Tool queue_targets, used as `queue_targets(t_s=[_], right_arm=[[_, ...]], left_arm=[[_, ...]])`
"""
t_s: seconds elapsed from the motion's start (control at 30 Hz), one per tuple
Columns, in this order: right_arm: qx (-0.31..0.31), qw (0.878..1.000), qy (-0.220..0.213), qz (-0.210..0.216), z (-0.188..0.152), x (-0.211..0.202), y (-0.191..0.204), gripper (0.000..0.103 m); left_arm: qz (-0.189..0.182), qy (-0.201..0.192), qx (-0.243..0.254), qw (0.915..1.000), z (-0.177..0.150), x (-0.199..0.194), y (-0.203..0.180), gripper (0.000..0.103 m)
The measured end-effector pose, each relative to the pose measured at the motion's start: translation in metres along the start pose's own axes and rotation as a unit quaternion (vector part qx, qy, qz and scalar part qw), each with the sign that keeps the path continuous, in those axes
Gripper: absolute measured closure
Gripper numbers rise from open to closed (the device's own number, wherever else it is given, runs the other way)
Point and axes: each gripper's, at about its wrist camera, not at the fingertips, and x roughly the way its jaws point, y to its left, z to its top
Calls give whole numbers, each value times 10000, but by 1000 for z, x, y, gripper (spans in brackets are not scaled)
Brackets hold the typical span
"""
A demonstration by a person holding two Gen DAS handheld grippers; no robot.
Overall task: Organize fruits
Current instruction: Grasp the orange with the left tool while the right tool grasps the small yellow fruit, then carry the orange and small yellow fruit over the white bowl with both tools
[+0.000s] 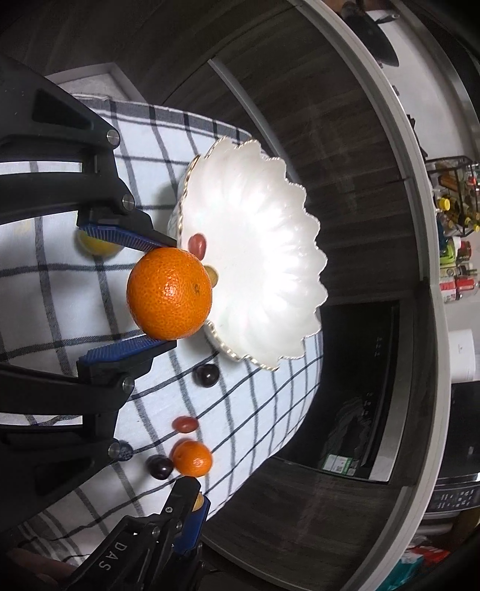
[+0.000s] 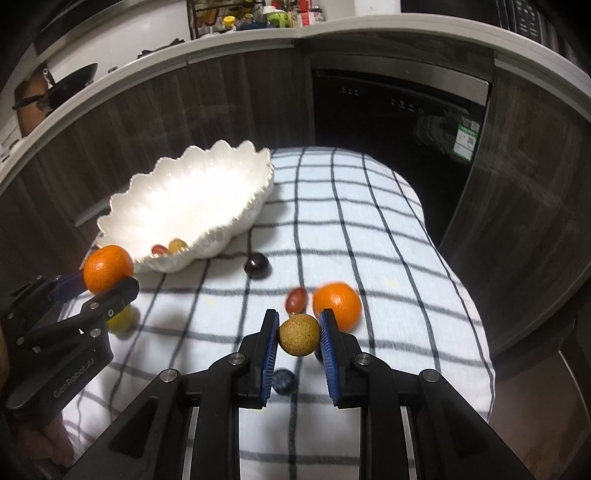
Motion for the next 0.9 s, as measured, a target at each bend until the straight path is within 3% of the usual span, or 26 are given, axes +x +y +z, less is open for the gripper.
queue_targets(t_s=[0.5,0.9], right_arm=[[-371,9976,-368,450,63,7,42,79],[-483,9963,-388,595,99,32,63,79]], left_arm=[[335,-173,-405,9985,39,5,50,58],[415,-102,-574,9974,57,25,74,58]])
